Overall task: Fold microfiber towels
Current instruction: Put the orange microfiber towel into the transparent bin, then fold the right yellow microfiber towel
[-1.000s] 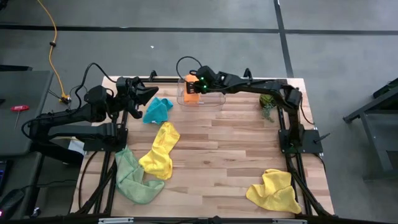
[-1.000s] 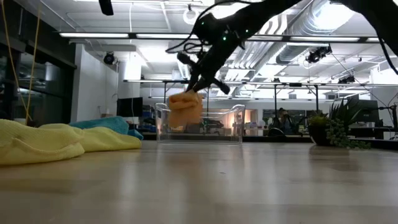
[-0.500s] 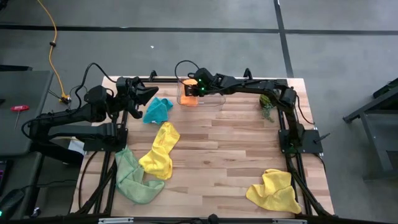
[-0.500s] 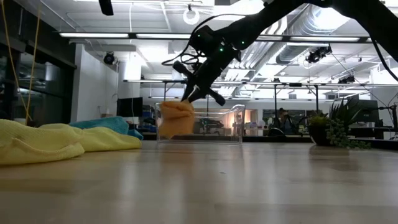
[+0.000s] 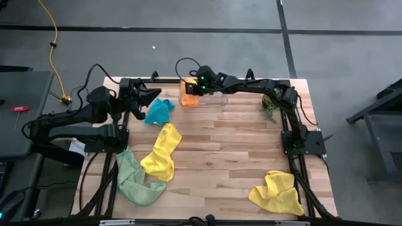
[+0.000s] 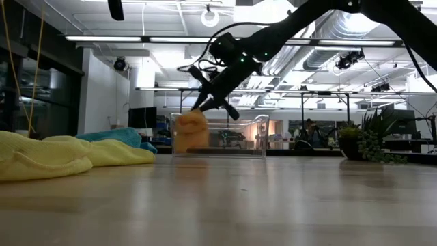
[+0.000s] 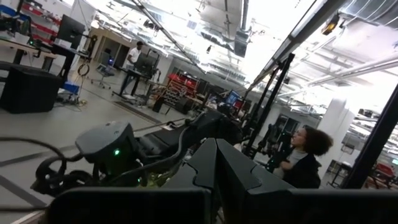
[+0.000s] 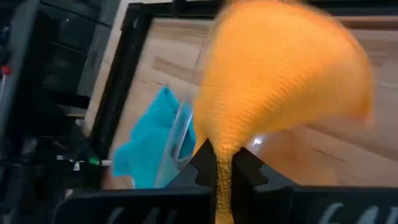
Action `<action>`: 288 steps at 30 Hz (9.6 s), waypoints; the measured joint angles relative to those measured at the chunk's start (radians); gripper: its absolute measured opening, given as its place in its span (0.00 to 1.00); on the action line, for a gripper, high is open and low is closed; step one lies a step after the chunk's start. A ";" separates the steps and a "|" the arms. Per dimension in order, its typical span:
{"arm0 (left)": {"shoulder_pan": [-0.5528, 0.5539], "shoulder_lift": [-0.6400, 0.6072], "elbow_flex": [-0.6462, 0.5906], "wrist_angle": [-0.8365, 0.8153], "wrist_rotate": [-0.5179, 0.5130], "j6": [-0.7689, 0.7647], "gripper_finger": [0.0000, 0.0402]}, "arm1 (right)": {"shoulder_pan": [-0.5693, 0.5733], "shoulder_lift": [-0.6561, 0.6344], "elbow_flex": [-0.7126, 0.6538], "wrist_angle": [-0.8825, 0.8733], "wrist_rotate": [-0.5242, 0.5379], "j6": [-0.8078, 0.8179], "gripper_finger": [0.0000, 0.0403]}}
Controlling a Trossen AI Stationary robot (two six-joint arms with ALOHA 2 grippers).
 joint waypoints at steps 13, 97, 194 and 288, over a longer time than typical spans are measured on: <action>0.000 0.000 0.000 -0.010 0.000 0.000 0.00 | -0.020 0.007 0.000 -0.195 0.081 -0.011 0.00; 0.001 0.030 0.000 -0.017 -0.015 0.018 0.00 | -0.025 0.010 0.162 -0.407 0.070 -0.174 0.03; 0.000 0.030 0.000 -0.177 0.001 0.307 0.00 | 0.992 -0.545 -0.490 -0.787 -0.122 0.350 0.43; -0.002 0.054 0.001 -0.227 -0.043 0.200 0.00 | 0.385 -0.521 -0.491 -0.046 0.209 0.023 0.00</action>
